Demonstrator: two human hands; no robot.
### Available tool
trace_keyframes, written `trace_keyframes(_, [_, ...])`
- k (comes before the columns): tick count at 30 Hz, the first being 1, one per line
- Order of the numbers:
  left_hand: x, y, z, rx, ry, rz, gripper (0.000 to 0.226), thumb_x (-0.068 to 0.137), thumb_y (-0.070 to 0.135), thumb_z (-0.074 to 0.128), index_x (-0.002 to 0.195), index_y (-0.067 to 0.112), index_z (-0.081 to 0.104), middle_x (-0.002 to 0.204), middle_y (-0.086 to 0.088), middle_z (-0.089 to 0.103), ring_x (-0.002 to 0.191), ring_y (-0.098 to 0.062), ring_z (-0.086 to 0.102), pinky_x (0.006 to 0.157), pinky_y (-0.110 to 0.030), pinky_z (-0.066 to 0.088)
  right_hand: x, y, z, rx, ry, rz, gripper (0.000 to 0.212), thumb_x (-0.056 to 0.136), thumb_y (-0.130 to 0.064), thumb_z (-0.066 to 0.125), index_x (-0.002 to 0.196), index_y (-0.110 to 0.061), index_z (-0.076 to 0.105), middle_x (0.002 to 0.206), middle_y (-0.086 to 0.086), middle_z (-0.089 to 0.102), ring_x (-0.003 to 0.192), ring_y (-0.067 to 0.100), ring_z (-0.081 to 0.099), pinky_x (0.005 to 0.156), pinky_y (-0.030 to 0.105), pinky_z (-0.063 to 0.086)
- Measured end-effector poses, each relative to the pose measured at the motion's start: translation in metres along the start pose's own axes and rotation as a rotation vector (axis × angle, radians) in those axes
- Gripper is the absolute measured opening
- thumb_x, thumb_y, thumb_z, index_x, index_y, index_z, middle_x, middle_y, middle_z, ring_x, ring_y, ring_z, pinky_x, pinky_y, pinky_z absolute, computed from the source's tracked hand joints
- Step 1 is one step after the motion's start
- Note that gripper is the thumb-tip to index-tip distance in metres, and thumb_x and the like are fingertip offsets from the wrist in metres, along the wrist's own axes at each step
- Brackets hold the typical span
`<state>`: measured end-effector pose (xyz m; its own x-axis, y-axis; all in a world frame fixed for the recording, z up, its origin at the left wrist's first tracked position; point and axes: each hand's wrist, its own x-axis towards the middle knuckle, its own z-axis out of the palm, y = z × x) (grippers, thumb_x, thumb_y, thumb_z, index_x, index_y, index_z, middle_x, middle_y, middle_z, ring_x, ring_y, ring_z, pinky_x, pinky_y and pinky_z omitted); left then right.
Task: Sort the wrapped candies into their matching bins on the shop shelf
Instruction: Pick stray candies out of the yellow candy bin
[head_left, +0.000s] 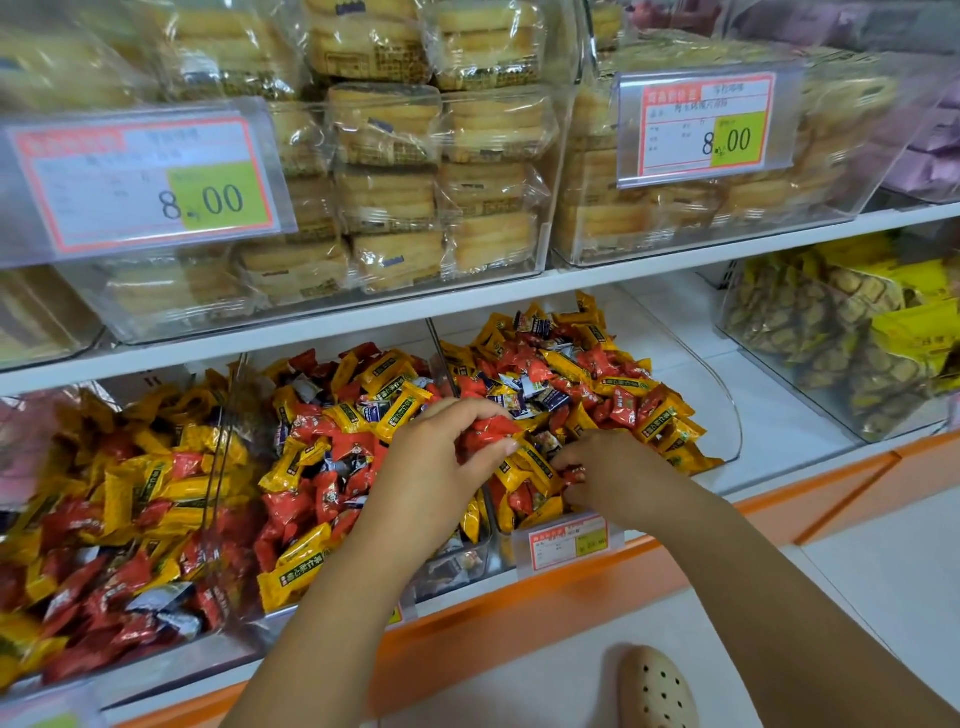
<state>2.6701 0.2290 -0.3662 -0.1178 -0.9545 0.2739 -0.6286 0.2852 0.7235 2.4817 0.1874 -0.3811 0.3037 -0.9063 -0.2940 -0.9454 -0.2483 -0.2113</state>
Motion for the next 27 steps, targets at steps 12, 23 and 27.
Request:
trace_keyframes(12, [-0.001,0.0,0.0,-0.017,-0.012,-0.032,0.018,0.084,0.03,0.069,0.102,0.032,0.065,0.1,0.02,0.059,0.096,0.01,0.05,0.073,-0.003,0.039,0.003,0.003,0.003,0.005,-0.035,0.01,0.041,0.095,-0.03,0.055,0.134,-0.018,0.051,0.136,0.01,0.041,0.125,0.027,0.042,0.092,0.03,0.04])
trace_keyframes(23, [-0.015,0.002,-0.02,-0.066,0.01,-0.125,0.026,0.086,0.031,0.069,0.106,0.045,0.061,0.107,0.037,0.052,0.087,0.019,0.051,0.072,0.003,0.036,-0.015,0.002,-0.014,0.505,0.338,0.0,0.023,0.095,-0.029,0.055,0.115,-0.024,0.064,0.106,-0.007,0.062,0.078,0.001,0.05,0.058,0.01,0.032])
trace_keyframes(27, [-0.028,-0.006,-0.046,-0.08,0.086,-0.154,0.031,0.089,0.022,0.066,0.104,0.049,0.061,0.122,0.027,0.053,0.104,0.008,0.053,0.085,-0.004,0.039,-0.016,-0.027,-0.02,0.633,0.461,-0.061,0.023,0.096,-0.035,0.051,0.116,-0.026,0.059,0.09,-0.015,0.058,0.076,0.002,0.055,0.058,0.014,0.035])
